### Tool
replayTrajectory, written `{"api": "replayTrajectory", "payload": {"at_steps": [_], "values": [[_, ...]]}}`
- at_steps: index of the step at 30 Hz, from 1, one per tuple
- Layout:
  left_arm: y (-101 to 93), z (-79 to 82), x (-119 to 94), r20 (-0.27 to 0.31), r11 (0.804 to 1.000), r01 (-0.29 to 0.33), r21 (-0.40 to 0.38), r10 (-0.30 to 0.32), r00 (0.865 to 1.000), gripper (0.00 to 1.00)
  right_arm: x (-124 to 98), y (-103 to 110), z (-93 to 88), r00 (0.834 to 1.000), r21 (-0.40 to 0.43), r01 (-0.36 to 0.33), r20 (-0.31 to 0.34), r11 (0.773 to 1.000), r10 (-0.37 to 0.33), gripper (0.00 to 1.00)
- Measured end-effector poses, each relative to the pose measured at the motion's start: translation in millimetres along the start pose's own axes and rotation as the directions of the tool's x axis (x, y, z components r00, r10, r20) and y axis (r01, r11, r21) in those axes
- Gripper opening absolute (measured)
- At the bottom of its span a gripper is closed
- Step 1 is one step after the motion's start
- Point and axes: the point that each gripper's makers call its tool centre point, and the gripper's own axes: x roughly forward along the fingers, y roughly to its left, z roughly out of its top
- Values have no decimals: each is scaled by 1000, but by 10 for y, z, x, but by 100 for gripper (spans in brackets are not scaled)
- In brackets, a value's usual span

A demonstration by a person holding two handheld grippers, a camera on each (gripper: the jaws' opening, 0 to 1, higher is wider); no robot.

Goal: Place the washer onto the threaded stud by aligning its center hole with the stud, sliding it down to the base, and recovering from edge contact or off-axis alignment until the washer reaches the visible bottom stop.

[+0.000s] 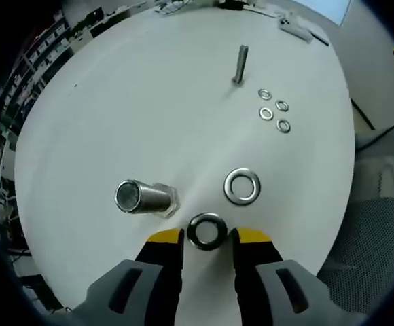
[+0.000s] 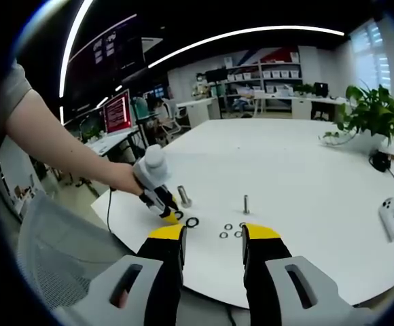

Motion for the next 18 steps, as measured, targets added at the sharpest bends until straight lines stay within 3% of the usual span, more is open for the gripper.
{"api": "replayTrajectory", "payload": {"at_steps": [4, 10, 18], "values": [[-40, 7, 6, -21, 1000, 4, 27, -4, 1000, 21, 0, -7, -7, 1000, -1, 3, -5, 1000, -3, 35], [-26, -50, -6, -60, 999, 8, 37, -6, 998, 21, -3, -12, -10, 1000, -2, 5, -5, 1000, -5, 35], [1, -398, -112, -157, 996, 28, 89, -13, 988, 21, -5, -13, -3, 1000, 3, 5, -2, 1000, -5, 35]]}}
